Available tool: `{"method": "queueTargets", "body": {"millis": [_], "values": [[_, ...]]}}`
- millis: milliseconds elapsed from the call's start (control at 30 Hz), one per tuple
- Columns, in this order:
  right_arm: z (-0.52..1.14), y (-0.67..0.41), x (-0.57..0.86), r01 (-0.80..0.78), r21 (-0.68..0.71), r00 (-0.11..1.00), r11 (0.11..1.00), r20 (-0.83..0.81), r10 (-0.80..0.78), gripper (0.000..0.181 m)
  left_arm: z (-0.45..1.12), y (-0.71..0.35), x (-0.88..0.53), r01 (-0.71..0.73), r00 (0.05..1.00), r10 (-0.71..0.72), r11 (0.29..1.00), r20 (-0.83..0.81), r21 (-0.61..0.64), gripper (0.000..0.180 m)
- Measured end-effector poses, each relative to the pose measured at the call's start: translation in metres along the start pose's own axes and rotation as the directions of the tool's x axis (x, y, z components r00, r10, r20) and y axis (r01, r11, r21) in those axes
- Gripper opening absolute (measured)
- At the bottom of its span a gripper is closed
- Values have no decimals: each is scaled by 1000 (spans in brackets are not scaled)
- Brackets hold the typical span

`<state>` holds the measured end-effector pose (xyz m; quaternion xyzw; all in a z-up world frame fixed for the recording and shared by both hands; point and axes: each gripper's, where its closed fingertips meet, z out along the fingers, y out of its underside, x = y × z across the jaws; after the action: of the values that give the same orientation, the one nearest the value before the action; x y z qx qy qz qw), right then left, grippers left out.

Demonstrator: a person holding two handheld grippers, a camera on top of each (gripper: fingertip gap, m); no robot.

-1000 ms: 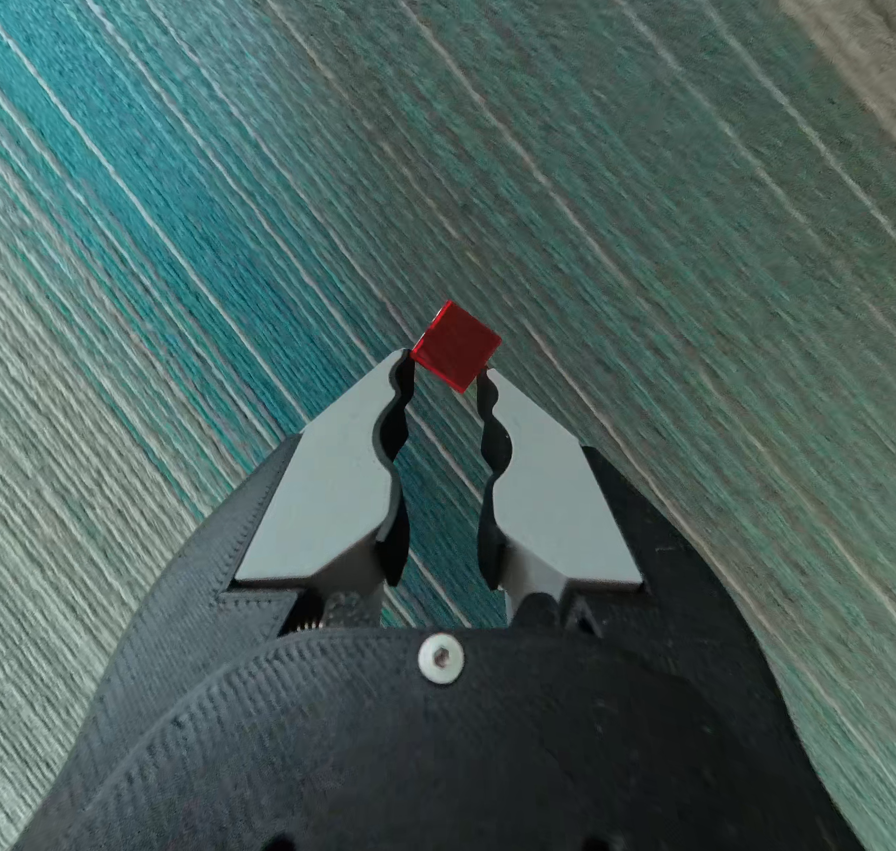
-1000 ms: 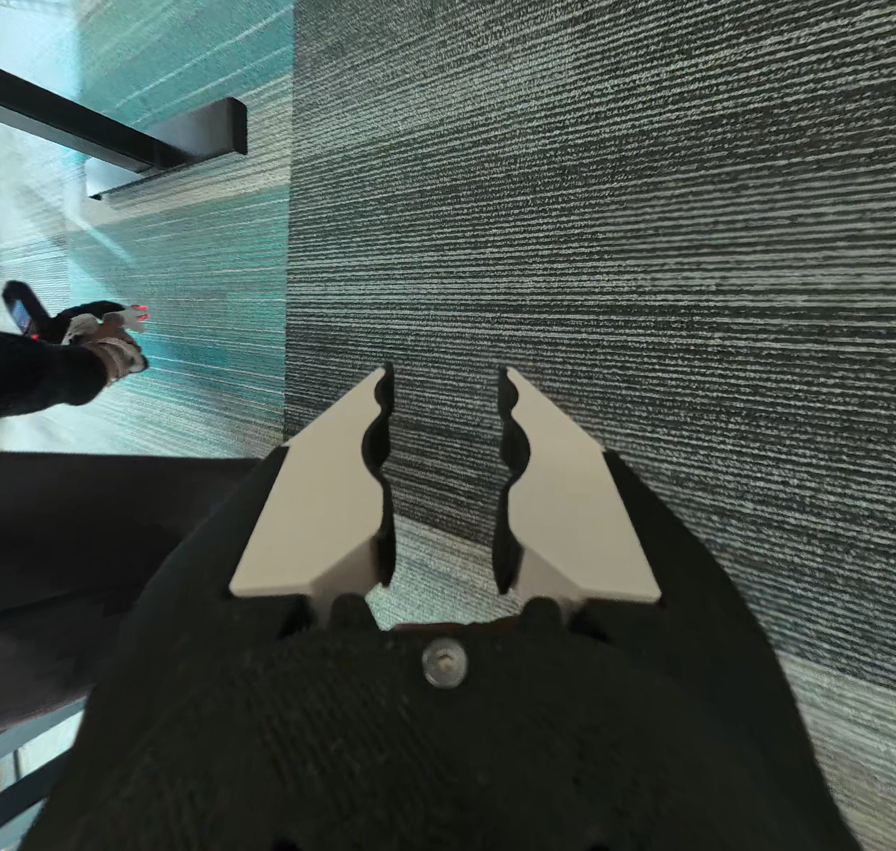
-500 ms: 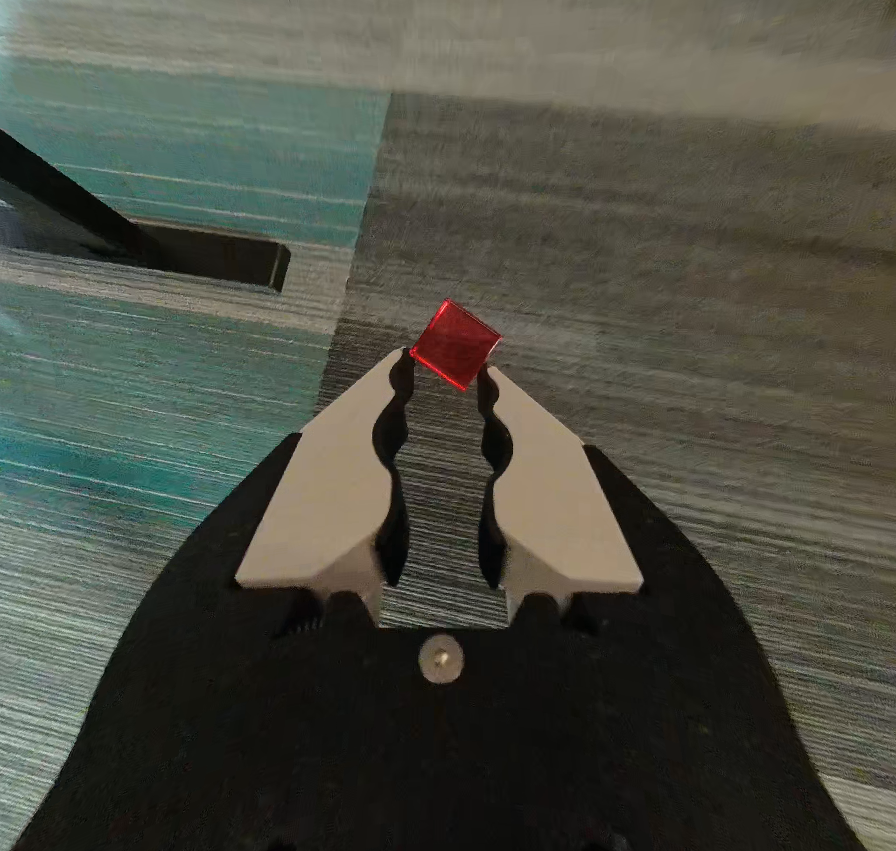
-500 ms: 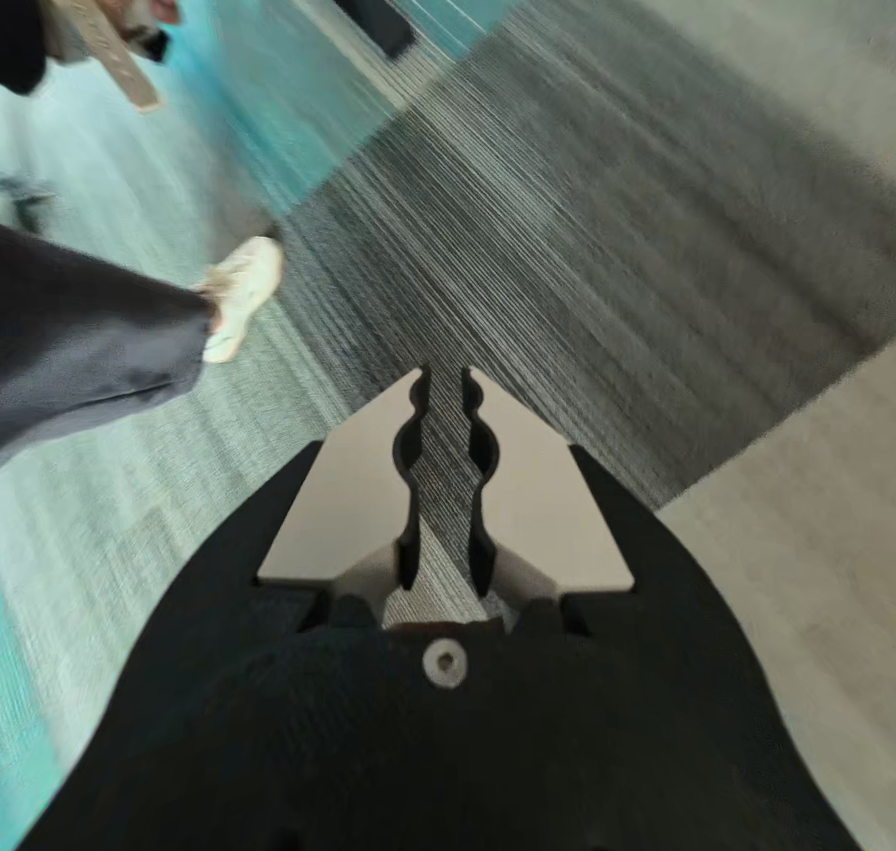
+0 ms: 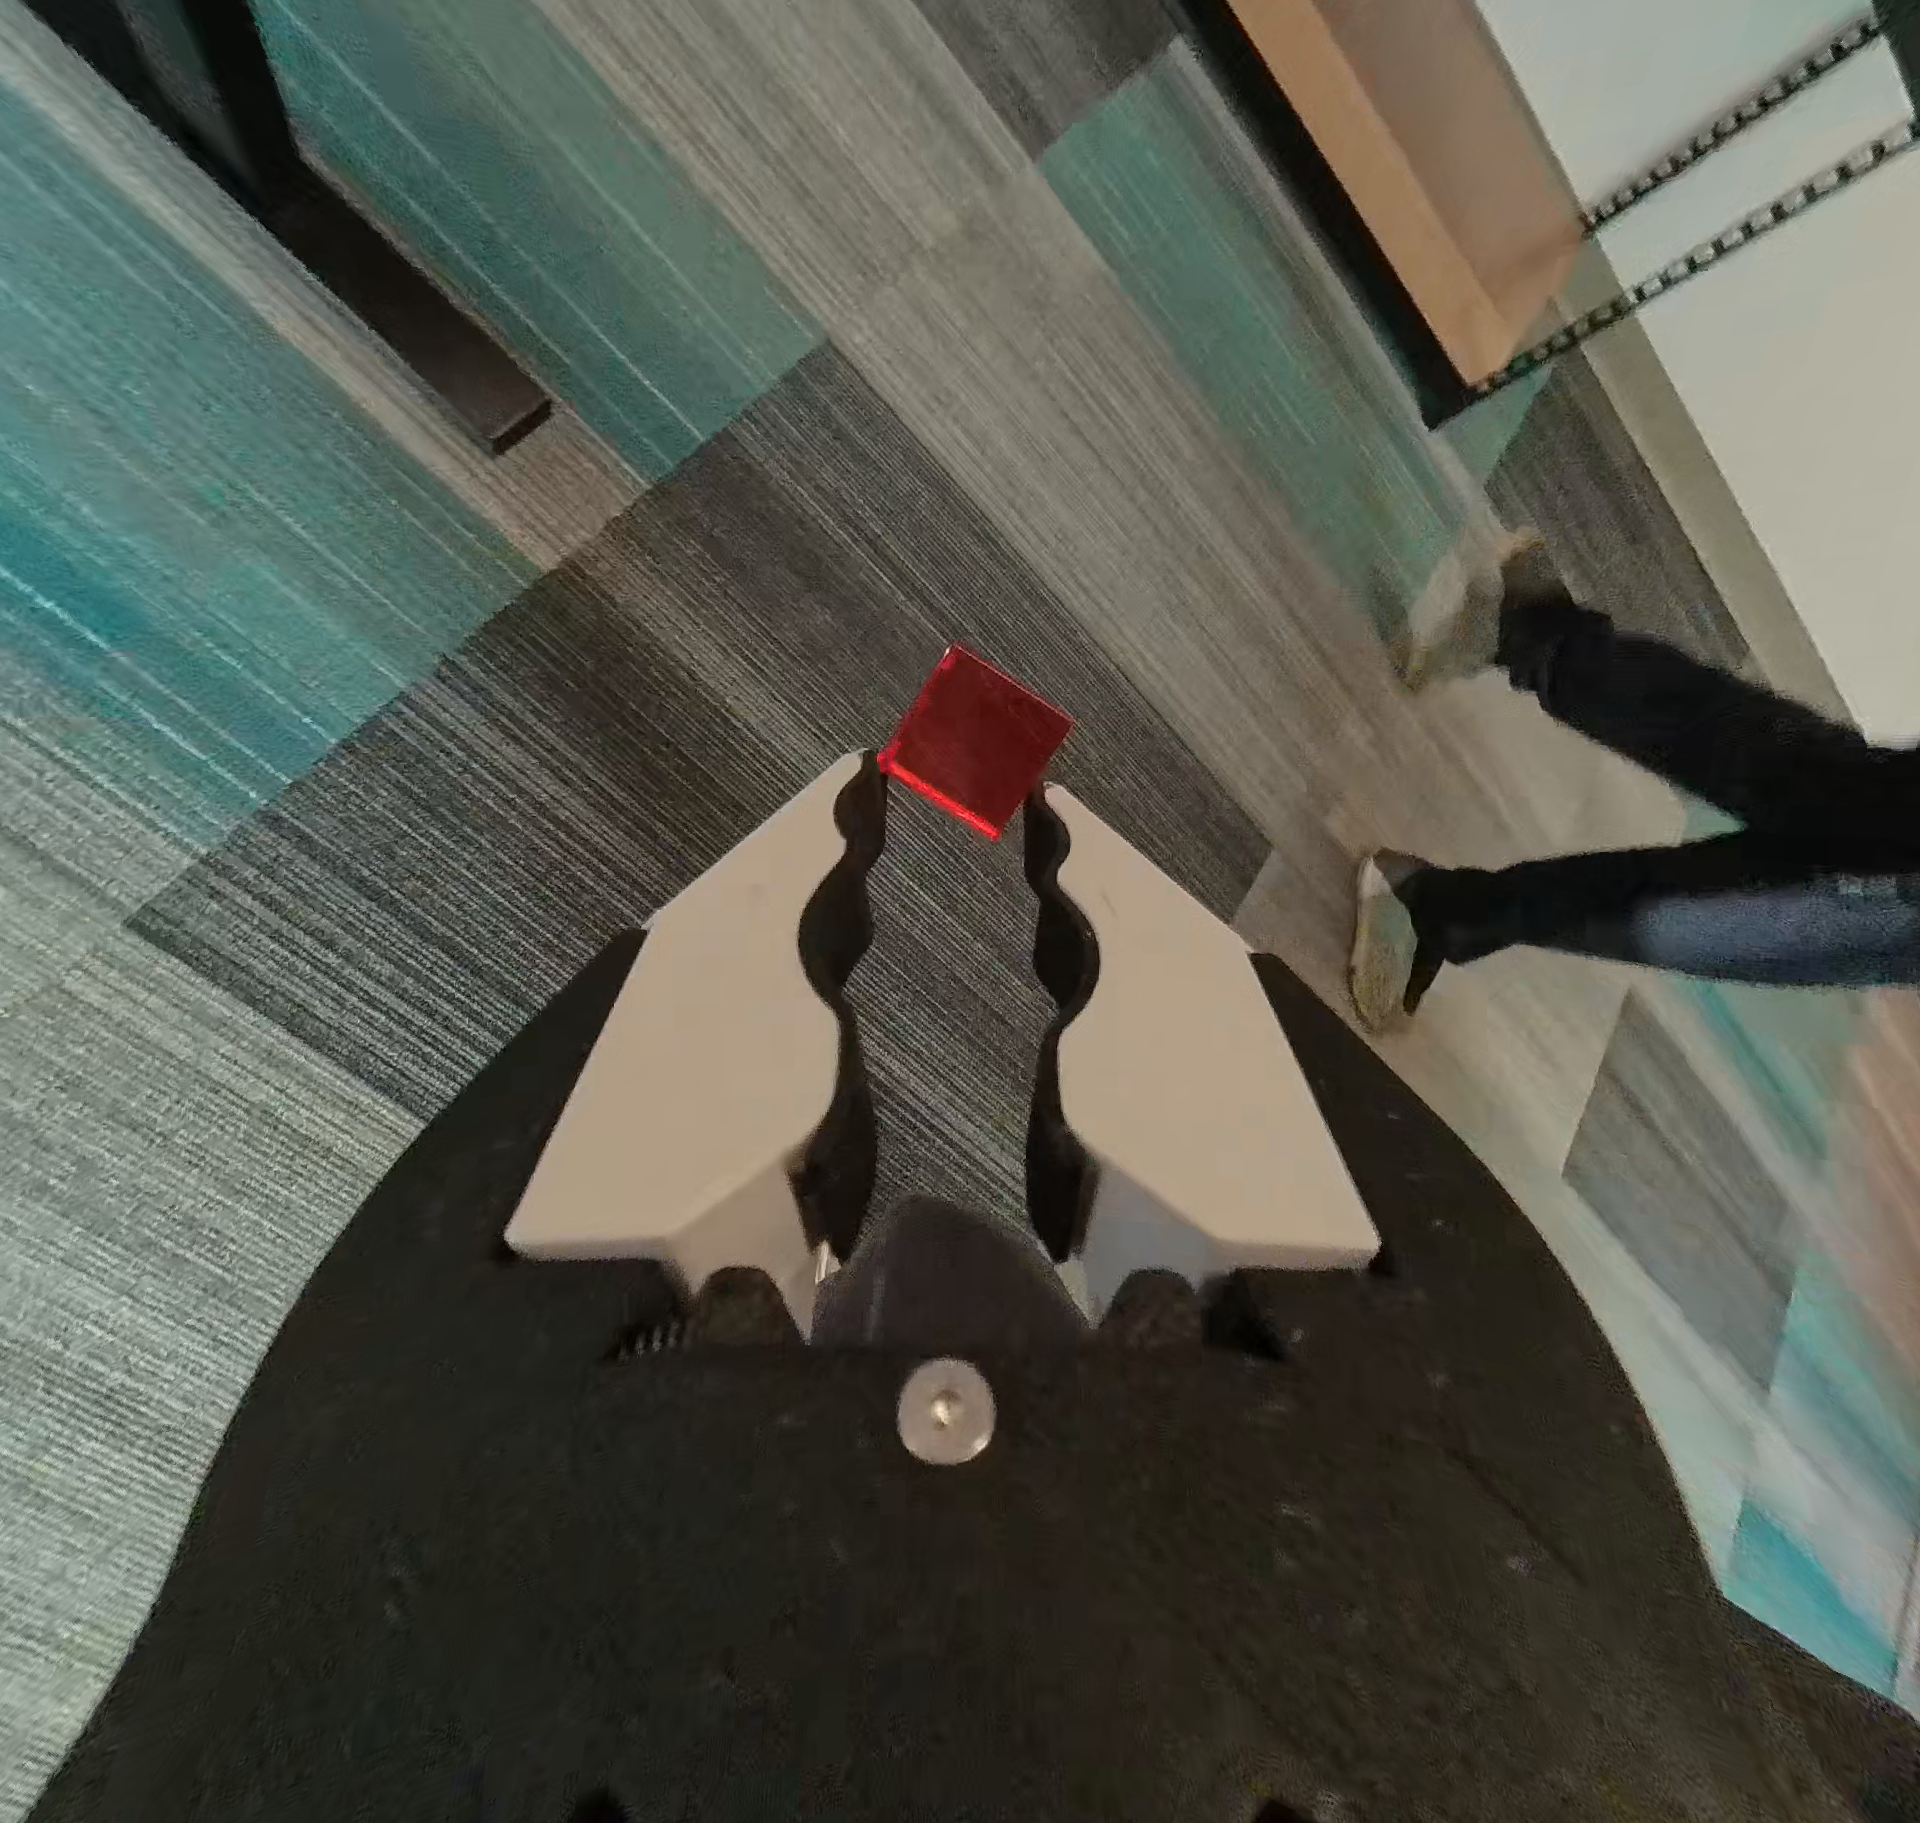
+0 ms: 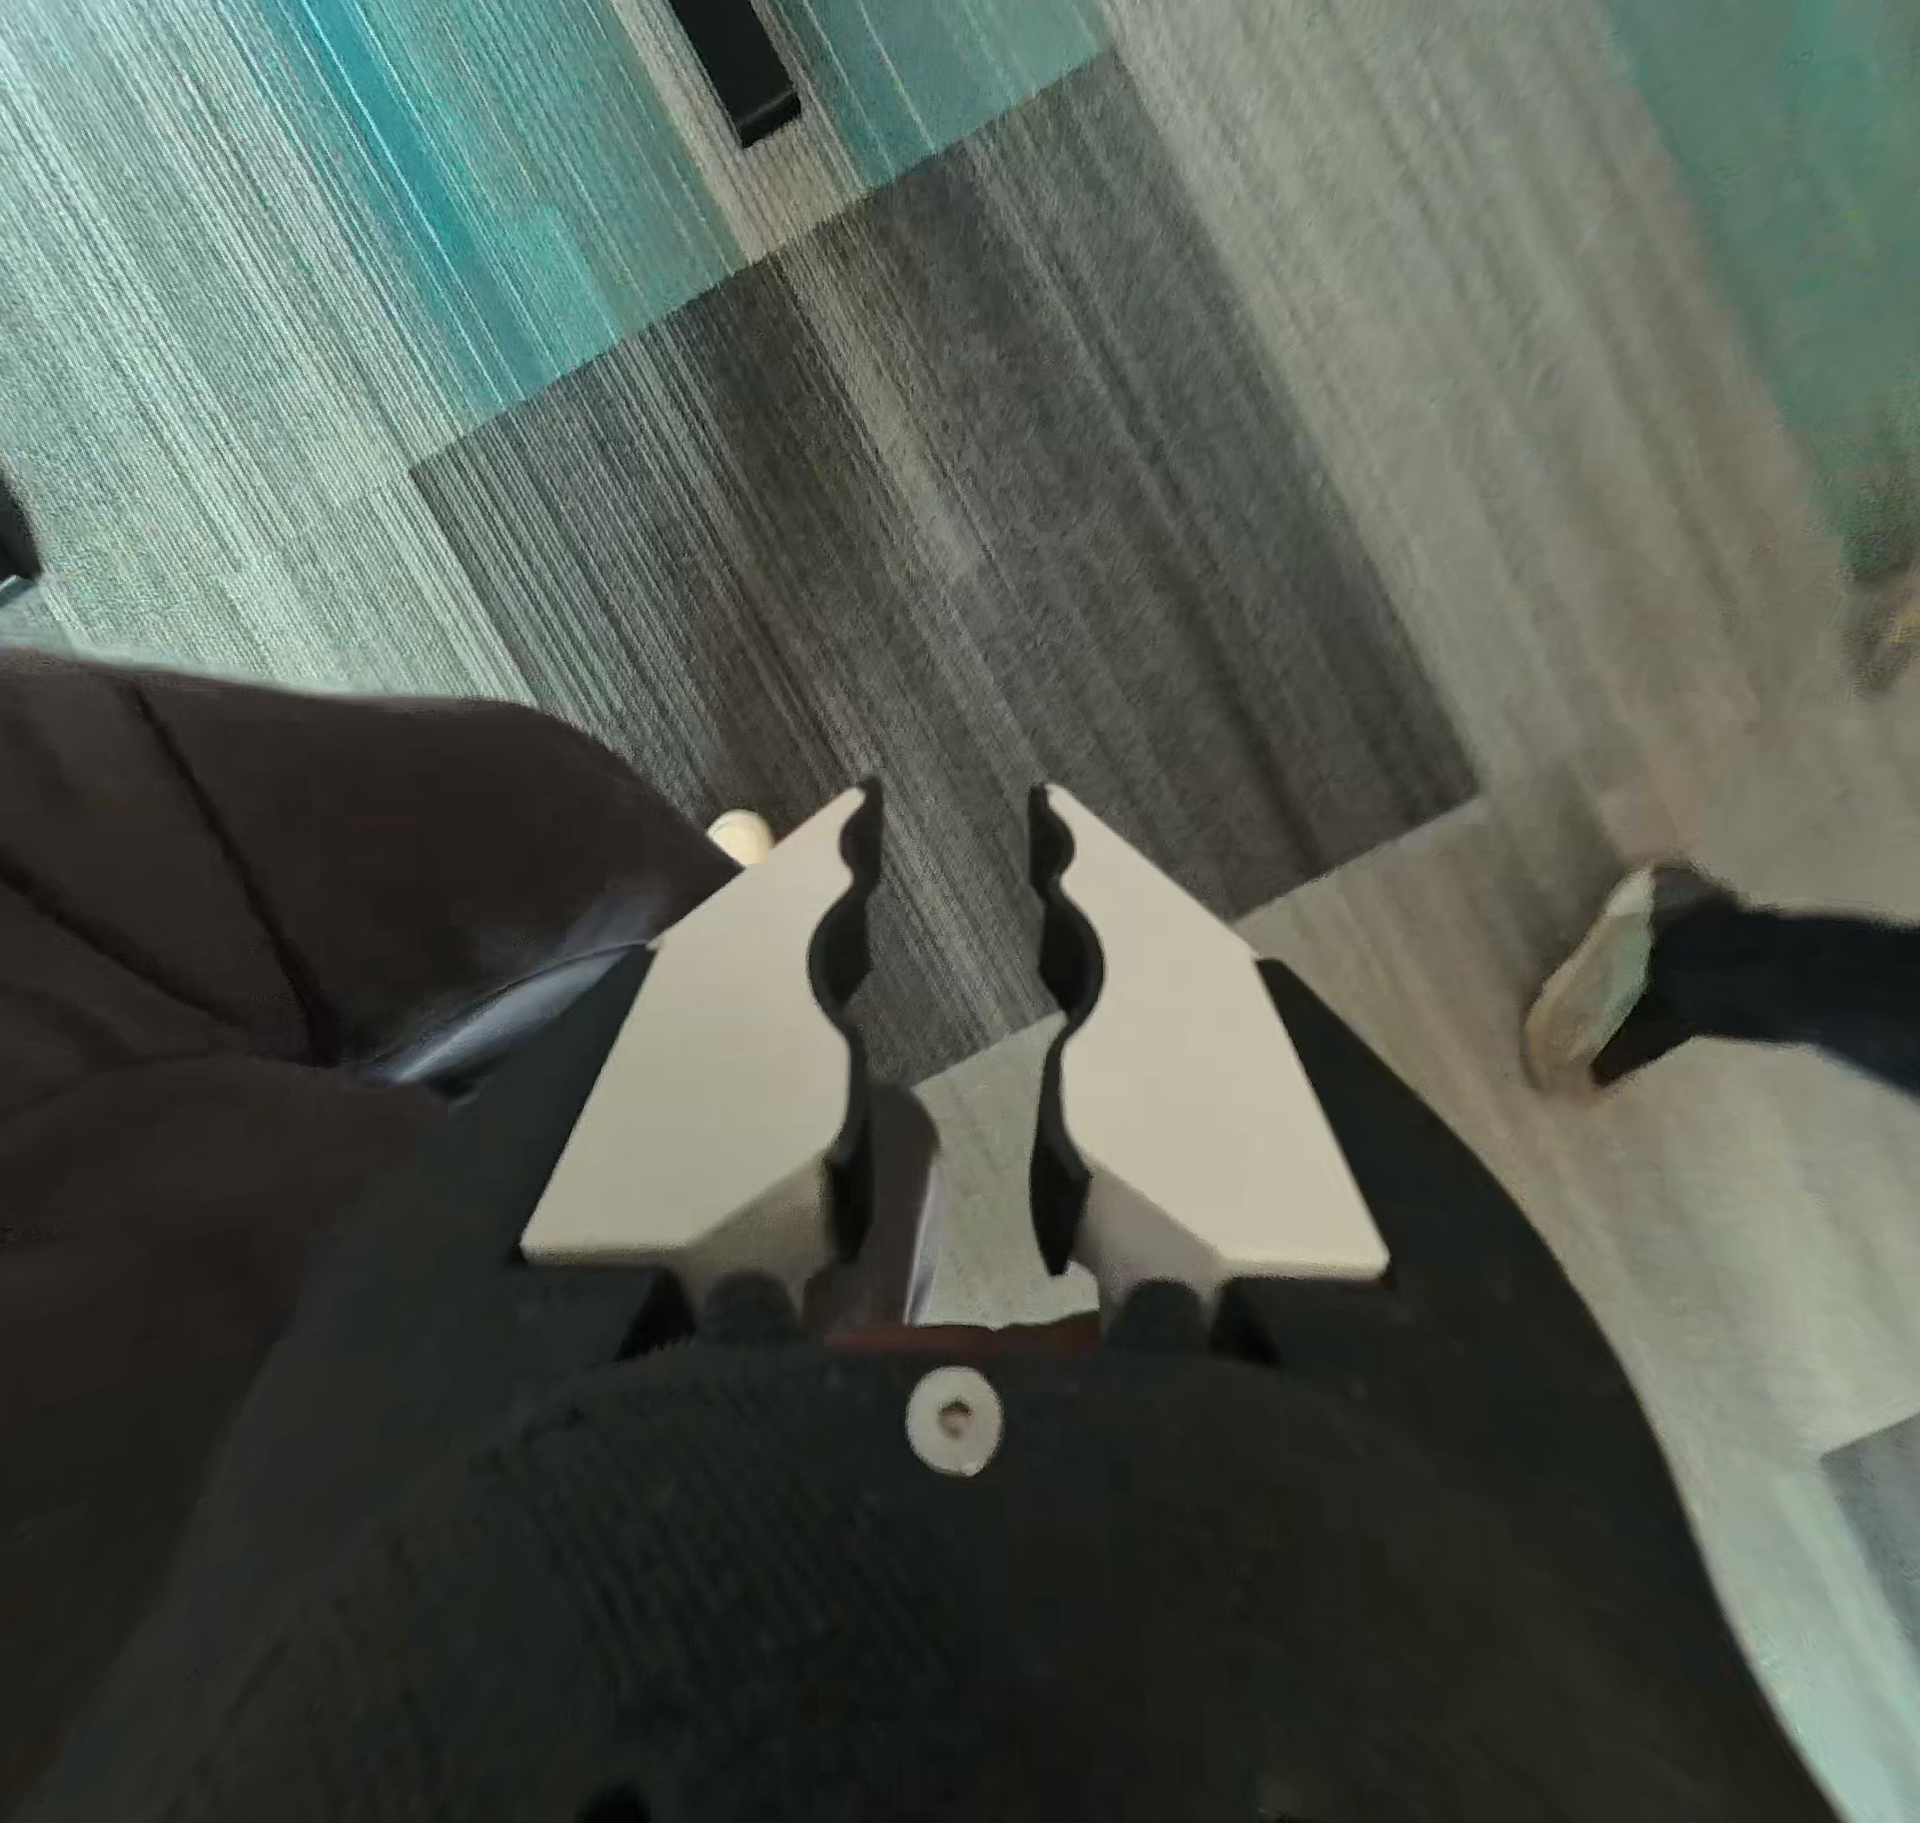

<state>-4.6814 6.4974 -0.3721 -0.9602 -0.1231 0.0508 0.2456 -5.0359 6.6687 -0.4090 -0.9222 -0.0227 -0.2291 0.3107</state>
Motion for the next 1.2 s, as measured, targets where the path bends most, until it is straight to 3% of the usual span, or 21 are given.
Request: {"method": "queueTargets", "body": {"millis": [133,333,467,533,600,667,900,1100,1200], "values": [[14,-134,0,137,113,988,984,52,-144,28,-21,-42,-50,197,969,-201,980,147,38,24],[110,-319,-29,336,280,889,900,221,-400,29,-23,-101,-115,164,925,-192,980,329,111,24],[184,-412,-71,431,270,761,861,404,-508,31,-41,-107,-152,308,798,-340,940,497,148,24],[186,-475,-108,431,332,672,839,502,-544,34,-53,-120,-152,372,745,-424,905,515,207,24],[191,-529,-143,418,396,580,817,576,-576,34,-62,-137,-155,354,711,-429,903,558,243,24],[212,-559,-167,469,364,509,805,633,-583,36,-58,-155,-159,346,695,-435,900,572,264,24],[243,-619,-247,493,306,467,814,696,-545,36,37,-223,-225,205,813,-206,977,544,64,24],[242,-603,-293,549,254,561,797,595,-576,34,103,-266,-278,47,921,-22,997,389,-54,24],[234,-584,-323,587,233,542,775,598,-590,37,112,-271,-292,15,950,17,995,312,-102,23]]}}
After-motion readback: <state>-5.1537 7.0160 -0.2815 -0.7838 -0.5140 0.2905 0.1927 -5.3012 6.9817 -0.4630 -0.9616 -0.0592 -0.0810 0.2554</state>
